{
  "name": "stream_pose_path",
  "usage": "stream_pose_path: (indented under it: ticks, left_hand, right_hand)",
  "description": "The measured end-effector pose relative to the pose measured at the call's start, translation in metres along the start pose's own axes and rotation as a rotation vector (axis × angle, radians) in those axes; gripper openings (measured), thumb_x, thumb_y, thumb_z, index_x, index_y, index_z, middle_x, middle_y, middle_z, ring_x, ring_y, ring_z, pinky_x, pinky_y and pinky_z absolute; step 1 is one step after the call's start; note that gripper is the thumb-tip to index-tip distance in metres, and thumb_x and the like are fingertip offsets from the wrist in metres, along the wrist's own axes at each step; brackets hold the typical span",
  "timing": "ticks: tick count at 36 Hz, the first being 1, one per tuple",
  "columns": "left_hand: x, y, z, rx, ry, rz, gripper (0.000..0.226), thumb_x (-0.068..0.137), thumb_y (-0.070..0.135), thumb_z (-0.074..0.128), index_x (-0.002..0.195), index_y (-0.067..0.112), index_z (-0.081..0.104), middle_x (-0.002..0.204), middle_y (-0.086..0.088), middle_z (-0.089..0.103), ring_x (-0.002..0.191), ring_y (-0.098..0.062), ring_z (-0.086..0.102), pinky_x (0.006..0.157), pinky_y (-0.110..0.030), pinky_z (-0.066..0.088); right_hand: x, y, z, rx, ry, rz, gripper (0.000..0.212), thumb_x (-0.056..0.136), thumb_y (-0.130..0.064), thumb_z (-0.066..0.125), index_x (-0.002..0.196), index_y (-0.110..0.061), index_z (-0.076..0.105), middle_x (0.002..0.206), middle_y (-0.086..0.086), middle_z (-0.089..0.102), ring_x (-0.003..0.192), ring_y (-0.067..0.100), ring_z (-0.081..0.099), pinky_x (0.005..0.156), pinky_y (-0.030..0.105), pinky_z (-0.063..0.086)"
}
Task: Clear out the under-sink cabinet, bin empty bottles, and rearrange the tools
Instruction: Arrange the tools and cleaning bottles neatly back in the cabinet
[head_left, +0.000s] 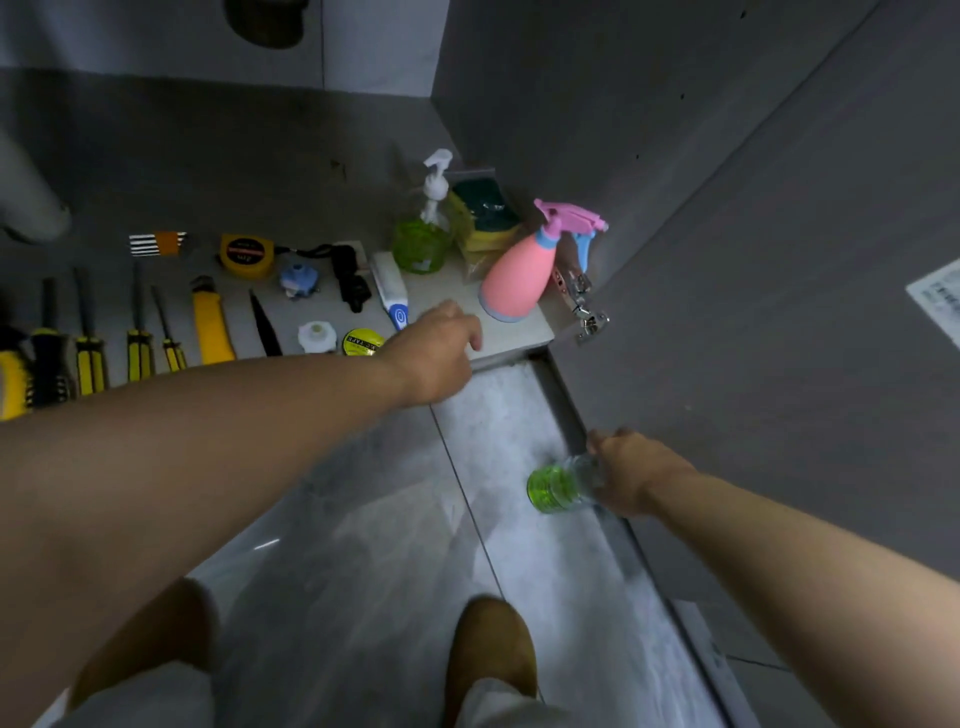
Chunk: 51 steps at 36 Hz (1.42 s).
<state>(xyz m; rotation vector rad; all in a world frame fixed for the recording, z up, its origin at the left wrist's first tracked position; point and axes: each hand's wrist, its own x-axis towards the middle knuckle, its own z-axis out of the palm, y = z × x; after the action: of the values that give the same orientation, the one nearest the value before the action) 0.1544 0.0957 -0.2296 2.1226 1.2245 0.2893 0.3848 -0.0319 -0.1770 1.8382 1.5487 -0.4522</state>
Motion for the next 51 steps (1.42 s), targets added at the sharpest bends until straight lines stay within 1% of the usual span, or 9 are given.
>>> stream_pose_path:
  ticks: [8,16,21,26,30,33,37,44,51]
  left_hand:
    - [-0.013,0.009,0.014,-0.034,-0.224,0.124,0.036,0.087,0.018,0.070,0.122,0.020,0.059,0.115,0.001,0.055,0.108,-0.020,0.059,0.096,-0.036,0.049]
    - [-0.021,0.005,0.026,-0.170,-0.335,0.077,0.118,0.066,0.042,0.094,0.158,0.027,0.022,0.152,-0.001,0.040,0.136,-0.014,0.044,0.107,-0.021,0.039]
    - [-0.019,0.003,0.017,-0.362,-0.117,0.019,0.084,0.068,0.036,0.093,0.133,0.030,0.040,0.118,0.003,0.058,0.107,-0.018,0.060,0.092,-0.031,0.051]
    - [-0.003,-0.004,0.002,-0.467,0.087,-0.042,0.071,0.068,0.035,0.092,0.123,0.032,0.047,0.116,0.005,0.064,0.106,-0.017,0.065,0.094,-0.035,0.055]
    - [0.014,-0.012,-0.004,-0.483,0.240,-0.116,0.080,0.069,0.033,0.091,0.134,0.031,0.046,0.118,0.011,0.063,0.108,-0.012,0.063,0.092,-0.027,0.051]
    - [0.028,-0.021,-0.006,-0.466,0.287,-0.163,0.081,0.069,0.030,0.092,0.137,0.029,0.047,0.126,0.005,0.063,0.114,-0.016,0.062,0.099,-0.033,0.051]
    - [0.044,-0.027,-0.005,-0.363,0.350,-0.209,0.083,0.067,0.029,0.094,0.138,0.023,0.051,0.134,-0.007,0.052,0.120,-0.024,0.057,0.103,-0.035,0.049]
    - [0.062,-0.029,-0.003,-0.364,0.342,-0.268,0.077,0.069,0.029,0.091,0.135,0.025,0.051,0.127,-0.002,0.065,0.115,-0.024,0.062,0.095,-0.034,0.052]
    - [0.063,-0.028,0.000,-0.392,0.289,-0.271,0.075,0.074,0.021,0.087,0.136,0.020,0.046,0.131,-0.006,0.060,0.118,-0.026,0.059,0.100,-0.037,0.050]
  right_hand:
    - [0.010,-0.010,-0.020,0.236,0.202,-0.022,0.016,0.081,-0.027,0.067,0.090,-0.026,0.054,0.101,0.010,0.063,0.097,0.032,0.063,0.075,0.028,0.048]
    - [0.003,-0.041,-0.083,0.608,0.605,-0.099,0.017,0.073,-0.036,0.069,0.078,-0.019,0.067,0.073,-0.005,0.067,0.076,0.019,0.063,0.068,0.025,0.047]
    - [-0.005,-0.055,-0.112,0.882,0.795,-0.178,0.012,0.074,-0.032,0.067,0.076,-0.021,0.069,0.070,-0.005,0.068,0.067,0.008,0.059,0.058,0.008,0.042]
    - [0.005,-0.060,-0.110,1.174,0.798,-0.234,0.033,0.084,-0.027,0.075,0.114,-0.022,0.062,0.095,0.002,0.066,0.075,0.011,0.058,0.076,0.027,0.051]
    - [0.021,-0.060,-0.096,1.272,0.679,-0.158,0.037,0.088,-0.028,0.070,0.121,-0.023,0.054,0.104,0.009,0.065,0.094,0.029,0.068,0.091,0.050,0.055]
    - [0.032,-0.061,-0.082,1.258,0.604,-0.129,0.033,0.090,-0.025,0.067,0.120,-0.024,0.053,0.101,0.008,0.064,0.093,0.031,0.068,0.089,0.052,0.056]
    - [0.043,-0.062,-0.068,1.023,0.601,-0.125,0.037,0.088,-0.018,0.066,0.121,-0.024,0.051,0.103,0.005,0.063,0.084,0.014,0.062,0.071,0.016,0.046]
    - [0.037,-0.073,-0.059,0.575,0.534,-0.208,0.042,0.090,-0.023,0.059,0.129,-0.025,0.046,0.119,0.001,0.053,0.107,0.025,0.058,0.098,0.046,0.045]
    - [0.039,-0.072,-0.050,0.460,0.516,-0.242,0.039,0.092,-0.024,0.055,0.130,-0.025,0.046,0.119,-0.002,0.052,0.110,0.024,0.056,0.097,0.042,0.038]
